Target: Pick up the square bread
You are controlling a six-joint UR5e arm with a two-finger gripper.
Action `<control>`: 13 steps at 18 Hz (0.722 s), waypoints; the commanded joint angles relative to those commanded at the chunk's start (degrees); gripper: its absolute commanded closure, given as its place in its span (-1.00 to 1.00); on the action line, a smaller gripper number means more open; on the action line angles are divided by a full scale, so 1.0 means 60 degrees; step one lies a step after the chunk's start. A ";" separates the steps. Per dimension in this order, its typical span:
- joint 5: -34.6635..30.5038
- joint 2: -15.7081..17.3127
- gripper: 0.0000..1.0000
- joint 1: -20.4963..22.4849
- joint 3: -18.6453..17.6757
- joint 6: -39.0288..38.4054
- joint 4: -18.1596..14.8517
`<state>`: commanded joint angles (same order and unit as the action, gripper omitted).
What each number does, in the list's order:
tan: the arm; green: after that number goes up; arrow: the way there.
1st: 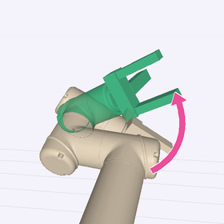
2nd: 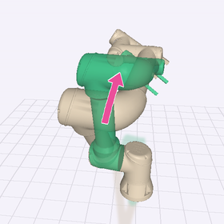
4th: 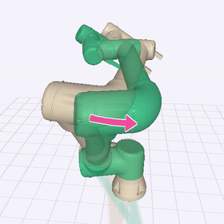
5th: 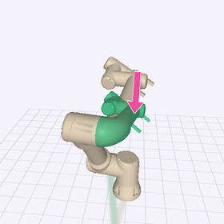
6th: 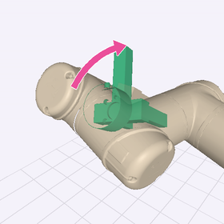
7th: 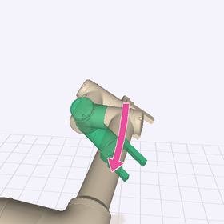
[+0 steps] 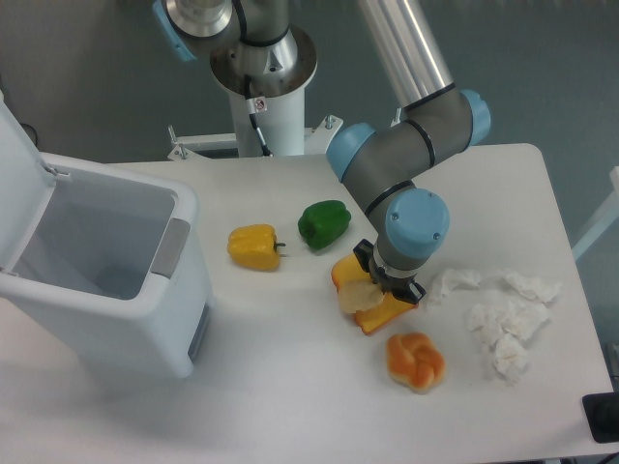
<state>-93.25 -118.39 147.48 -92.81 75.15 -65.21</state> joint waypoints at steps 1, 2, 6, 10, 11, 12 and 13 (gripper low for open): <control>0.0000 0.0087 0.56 0.0015 0.0015 -0.0015 -0.0015; 0.0000 0.0204 0.58 0.0015 0.0029 -0.0029 -0.0015; -0.0030 0.0673 0.66 0.0117 0.0497 -0.0044 -0.0117; 0.0117 0.0704 0.66 0.0132 0.1054 0.0000 -0.0161; 0.0320 0.0703 0.66 0.0146 0.1098 0.0000 -0.0161; 0.0583 0.0703 0.66 0.0161 0.1215 0.0000 -0.0190; 0.0658 0.0718 0.66 0.0161 0.1245 0.0043 -0.0307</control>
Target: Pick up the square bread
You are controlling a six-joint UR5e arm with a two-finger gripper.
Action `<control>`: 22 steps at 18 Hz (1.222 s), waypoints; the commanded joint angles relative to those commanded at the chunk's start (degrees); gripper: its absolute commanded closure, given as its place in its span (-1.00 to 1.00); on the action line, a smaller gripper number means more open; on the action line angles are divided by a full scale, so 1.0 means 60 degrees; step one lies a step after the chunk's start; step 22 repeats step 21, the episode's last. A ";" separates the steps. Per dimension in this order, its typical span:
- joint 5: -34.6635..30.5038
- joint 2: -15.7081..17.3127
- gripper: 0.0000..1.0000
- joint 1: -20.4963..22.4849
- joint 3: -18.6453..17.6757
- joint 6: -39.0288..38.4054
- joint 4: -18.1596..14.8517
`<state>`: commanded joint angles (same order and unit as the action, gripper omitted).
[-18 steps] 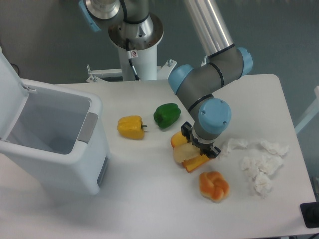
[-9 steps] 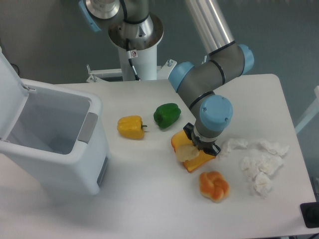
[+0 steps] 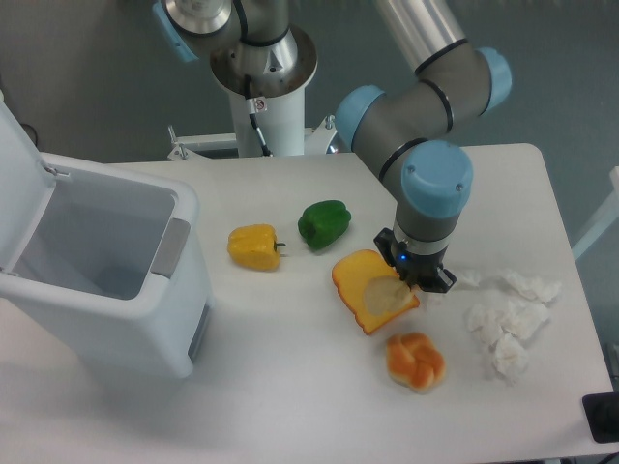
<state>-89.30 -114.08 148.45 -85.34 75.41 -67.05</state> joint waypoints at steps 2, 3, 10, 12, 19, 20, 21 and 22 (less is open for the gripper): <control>0.0059 -0.0014 0.65 -0.0015 0.0189 0.0015 -0.0059; 0.0074 -0.0029 0.65 -0.0015 0.0278 0.0030 -0.0060; 0.0176 0.0044 0.67 0.0029 0.1244 0.0396 -0.1040; 0.0249 0.0059 0.67 0.0029 0.1377 0.0396 -0.1100; 0.0279 0.0190 0.65 0.0029 0.1451 0.0469 -0.1246; 0.0308 0.0191 0.65 0.0044 0.1450 0.0469 -0.1246; 0.0323 0.0191 0.65 0.0073 0.1450 0.0469 -0.1246; 0.0323 0.0191 0.65 0.0073 0.1450 0.0469 -0.1246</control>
